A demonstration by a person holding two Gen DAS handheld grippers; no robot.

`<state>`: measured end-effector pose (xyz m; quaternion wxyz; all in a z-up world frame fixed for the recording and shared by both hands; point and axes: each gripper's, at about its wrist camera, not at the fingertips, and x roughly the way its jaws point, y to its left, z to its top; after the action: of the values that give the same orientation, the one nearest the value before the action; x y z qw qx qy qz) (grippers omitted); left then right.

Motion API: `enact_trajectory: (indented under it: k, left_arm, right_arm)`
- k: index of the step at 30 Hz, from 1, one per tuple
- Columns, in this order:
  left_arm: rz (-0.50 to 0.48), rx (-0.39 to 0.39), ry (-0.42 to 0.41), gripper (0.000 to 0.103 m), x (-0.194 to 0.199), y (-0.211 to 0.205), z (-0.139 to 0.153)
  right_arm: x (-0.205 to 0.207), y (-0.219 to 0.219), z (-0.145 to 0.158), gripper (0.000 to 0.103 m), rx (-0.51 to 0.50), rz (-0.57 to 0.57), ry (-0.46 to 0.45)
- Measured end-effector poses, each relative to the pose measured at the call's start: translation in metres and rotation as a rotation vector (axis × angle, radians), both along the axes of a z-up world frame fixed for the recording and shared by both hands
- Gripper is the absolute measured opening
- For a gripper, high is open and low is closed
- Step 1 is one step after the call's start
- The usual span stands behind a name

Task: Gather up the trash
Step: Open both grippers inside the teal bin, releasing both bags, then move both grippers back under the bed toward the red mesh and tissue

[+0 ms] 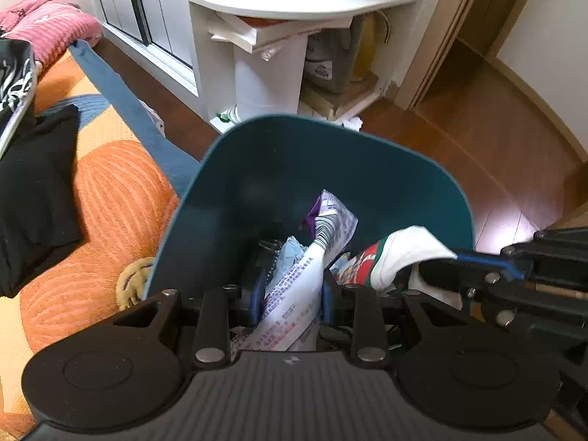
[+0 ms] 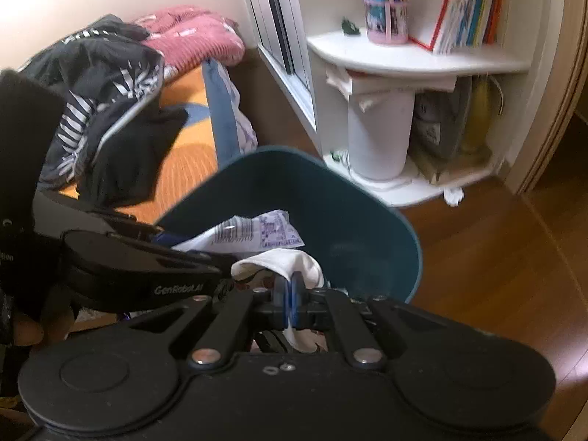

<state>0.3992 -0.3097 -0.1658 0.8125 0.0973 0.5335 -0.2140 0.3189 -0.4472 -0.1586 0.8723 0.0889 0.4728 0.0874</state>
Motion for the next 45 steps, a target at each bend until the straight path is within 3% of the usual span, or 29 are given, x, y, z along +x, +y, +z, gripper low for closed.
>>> enact_trajectory:
  k: [5, 12, 14, 16, 30, 45]
  left_arm:
    - [-0.037, 0.059, -0.019, 0.030, -0.002, -0.010, -0.013]
    - [-0.012, 0.030, 0.037, 0.032, -0.007, -0.009, -0.017]
    - [-0.019, 0.032, 0.027, 0.050, -0.012, -0.007, -0.014]
    - [-0.014, 0.018, 0.005, 0.060, -0.018, -0.004, -0.008]
    - [0.007, -0.047, -0.093, 0.060, -0.061, 0.032, 0.055]
    - [0.064, -0.116, -0.209, 0.060, -0.125, 0.098, 0.130]
  right_arm:
    - [-0.003, 0.000, -0.007, 0.016, -0.003, -0.005, 0.025]
    - [-0.008, -0.004, -0.001, 0.025, -0.008, -0.015, 0.038]
    - [-0.011, -0.004, 0.001, 0.025, -0.001, -0.015, 0.037]
    - [-0.015, -0.005, 0.004, 0.026, 0.004, -0.015, 0.037]
    - [-0.051, 0.012, 0.051, 0.039, 0.001, 0.039, -0.047]
    - [-0.097, 0.050, 0.119, 0.050, 0.038, 0.108, -0.175]
